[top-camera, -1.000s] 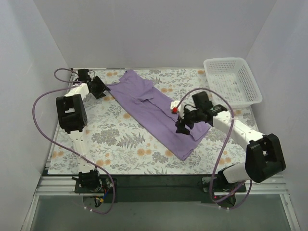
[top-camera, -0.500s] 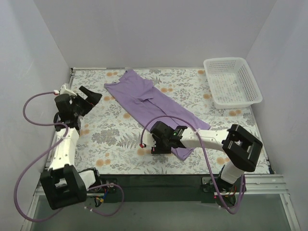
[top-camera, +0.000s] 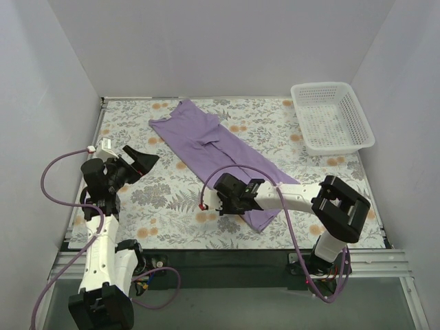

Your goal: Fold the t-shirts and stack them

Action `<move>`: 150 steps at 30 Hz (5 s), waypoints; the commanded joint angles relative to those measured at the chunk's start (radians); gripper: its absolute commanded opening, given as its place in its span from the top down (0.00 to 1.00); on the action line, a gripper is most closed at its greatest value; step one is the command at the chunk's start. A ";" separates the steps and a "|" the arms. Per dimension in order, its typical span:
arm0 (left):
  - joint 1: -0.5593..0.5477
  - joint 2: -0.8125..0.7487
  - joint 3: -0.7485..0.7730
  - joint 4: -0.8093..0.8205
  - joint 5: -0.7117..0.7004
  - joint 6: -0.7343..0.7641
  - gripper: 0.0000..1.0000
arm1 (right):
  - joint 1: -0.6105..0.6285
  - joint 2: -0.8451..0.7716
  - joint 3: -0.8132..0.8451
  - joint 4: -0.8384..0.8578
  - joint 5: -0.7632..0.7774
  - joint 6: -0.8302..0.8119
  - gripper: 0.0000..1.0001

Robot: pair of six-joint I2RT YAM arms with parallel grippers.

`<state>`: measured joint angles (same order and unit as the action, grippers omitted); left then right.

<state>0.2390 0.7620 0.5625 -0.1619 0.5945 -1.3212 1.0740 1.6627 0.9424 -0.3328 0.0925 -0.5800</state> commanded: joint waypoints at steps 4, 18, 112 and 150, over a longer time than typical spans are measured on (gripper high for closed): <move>-0.015 0.011 -0.003 0.015 0.153 0.025 0.12 | 0.072 0.087 0.168 -0.121 -0.350 0.031 0.99; -0.038 0.051 0.039 0.054 0.188 0.090 0.13 | -0.128 -0.055 0.371 -0.339 -0.551 -0.179 0.48; -0.267 0.020 -0.039 0.016 0.067 0.120 0.15 | -0.616 0.861 1.254 0.252 -0.642 1.077 0.99; -0.268 0.016 -0.039 0.019 0.077 0.122 0.16 | -0.306 0.666 1.095 0.121 -0.265 0.456 0.93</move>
<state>-0.0257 0.7864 0.5243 -0.1497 0.6579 -1.2186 0.7387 2.4119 2.0579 -0.2031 -0.2485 0.0013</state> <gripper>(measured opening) 0.846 0.060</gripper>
